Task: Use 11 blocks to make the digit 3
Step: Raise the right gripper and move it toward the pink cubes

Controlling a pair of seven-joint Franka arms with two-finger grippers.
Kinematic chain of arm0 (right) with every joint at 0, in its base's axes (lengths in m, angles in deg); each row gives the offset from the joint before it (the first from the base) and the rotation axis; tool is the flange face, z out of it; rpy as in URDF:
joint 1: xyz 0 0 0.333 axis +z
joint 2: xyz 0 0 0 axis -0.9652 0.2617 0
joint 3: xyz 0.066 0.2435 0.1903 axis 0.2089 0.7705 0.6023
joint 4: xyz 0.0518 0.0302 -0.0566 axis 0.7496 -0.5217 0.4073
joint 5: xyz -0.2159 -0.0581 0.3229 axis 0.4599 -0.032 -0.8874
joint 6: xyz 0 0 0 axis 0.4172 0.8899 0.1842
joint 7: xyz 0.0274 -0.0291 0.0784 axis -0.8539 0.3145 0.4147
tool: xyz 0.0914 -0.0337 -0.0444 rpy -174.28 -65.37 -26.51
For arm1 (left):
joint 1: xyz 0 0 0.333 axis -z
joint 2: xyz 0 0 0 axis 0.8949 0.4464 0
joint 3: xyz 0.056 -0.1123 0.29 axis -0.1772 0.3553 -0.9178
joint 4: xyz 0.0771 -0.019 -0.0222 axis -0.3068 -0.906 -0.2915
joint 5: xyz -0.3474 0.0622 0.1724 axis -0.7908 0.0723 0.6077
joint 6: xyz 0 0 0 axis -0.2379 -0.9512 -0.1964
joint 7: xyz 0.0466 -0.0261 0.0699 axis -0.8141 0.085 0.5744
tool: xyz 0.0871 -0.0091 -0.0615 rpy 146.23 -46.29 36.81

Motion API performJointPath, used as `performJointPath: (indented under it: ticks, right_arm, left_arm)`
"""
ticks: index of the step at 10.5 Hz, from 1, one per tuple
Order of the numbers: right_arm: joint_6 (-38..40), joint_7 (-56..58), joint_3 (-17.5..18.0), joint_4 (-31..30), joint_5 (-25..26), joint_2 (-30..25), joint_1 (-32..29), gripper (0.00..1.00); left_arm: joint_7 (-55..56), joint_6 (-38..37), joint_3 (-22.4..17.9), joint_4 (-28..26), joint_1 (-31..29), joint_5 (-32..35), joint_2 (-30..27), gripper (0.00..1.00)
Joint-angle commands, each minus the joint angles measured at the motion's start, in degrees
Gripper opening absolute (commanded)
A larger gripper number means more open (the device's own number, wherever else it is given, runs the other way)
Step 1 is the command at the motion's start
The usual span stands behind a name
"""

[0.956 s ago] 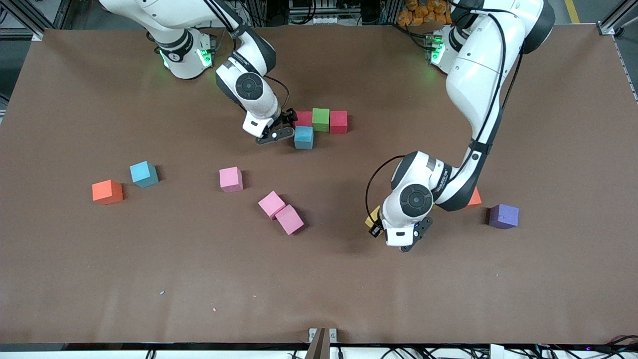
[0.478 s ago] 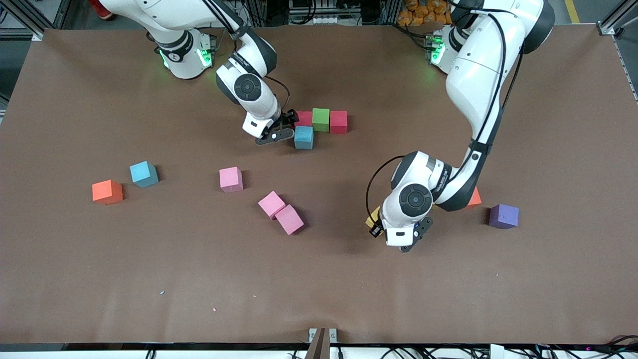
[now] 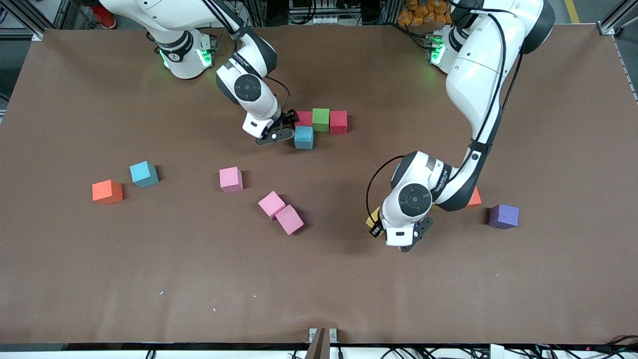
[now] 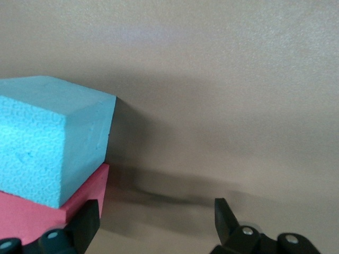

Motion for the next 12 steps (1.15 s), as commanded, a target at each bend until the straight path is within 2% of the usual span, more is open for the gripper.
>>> performJointPath:
  ticks: [1, 9, 12]
  right_arm:
    - [-0.5, 1.2, 0.7, -0.2, -1.6, 0.0, -0.6, 0.96]
    - [-0.5, 1.3, 0.8, -0.1, -2.4, 0.0, -0.6, 0.95]
    - [0.5, 5.8, 0.6, -0.1, -2.4, -1.0, -1.1, 0.97]
  left_arm:
    - [0.4, -0.2, -0.2, 0.5, 0.2, 1.4, 0.3, 0.0]
    - [0.4, -0.2, -0.2, 0.5, 0.2, 2.1, 0.2, 0.0]
    - [0.4, -0.2, -0.2, 0.5, 0.2, 2.1, 0.2, 0.0]
